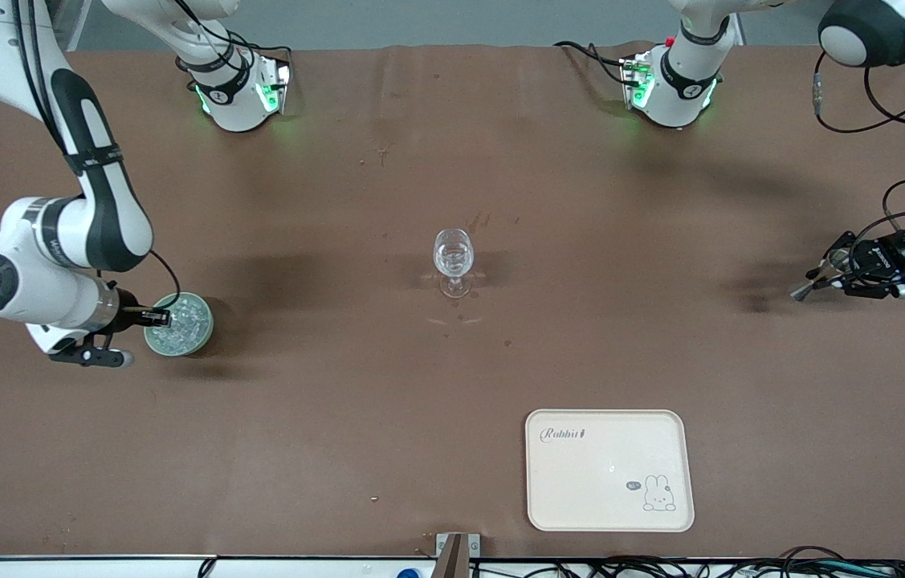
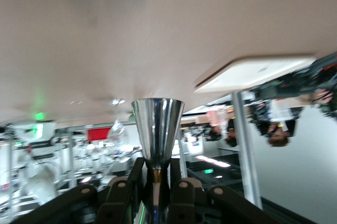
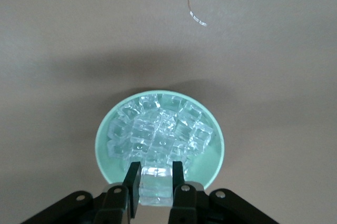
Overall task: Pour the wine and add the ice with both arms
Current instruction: 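Carry the jigger over the glass while the right gripper lifts the ice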
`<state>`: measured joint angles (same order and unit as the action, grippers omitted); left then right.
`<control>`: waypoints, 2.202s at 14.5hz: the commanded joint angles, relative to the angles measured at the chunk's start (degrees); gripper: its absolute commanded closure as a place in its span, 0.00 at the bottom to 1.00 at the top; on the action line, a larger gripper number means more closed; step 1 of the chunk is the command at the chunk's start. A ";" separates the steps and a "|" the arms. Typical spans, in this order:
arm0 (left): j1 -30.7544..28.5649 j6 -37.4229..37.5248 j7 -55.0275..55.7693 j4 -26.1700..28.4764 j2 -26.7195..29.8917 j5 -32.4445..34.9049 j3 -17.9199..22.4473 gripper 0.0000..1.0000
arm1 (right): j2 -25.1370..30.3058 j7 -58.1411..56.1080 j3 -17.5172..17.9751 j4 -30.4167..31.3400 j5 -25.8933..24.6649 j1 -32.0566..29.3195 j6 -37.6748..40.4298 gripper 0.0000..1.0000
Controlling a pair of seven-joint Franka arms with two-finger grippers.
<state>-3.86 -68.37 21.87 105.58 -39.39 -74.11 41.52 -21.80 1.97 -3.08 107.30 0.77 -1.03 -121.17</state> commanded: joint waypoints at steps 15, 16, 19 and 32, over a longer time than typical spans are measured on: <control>2.11 -23.00 23.44 12.81 26.12 9.87 -38.58 1.00 | 23.98 2.07 -0.08 -20.55 -0.50 -1.70 37.05 0.99; 2.11 -25.99 26.70 12.72 26.38 8.56 -41.49 1.00 | 24.34 2.08 -0.08 -20.55 -0.50 -1.70 37.75 0.99; 2.11 -39.34 32.08 12.72 26.21 7.76 -52.21 1.00 | 24.08 2.08 -0.08 -20.55 -0.50 -1.70 37.76 0.99; 5.70 -82.45 49.56 10.27 19.01 21.61 -76.76 0.98 | 24.08 2.78 2.20 -20.64 -0.50 -2.48 37.93 0.98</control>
<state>1.57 -150.04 67.67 117.57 -18.94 -57.31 -34.78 1.63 3.92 -2.49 86.08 0.72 -2.57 -83.27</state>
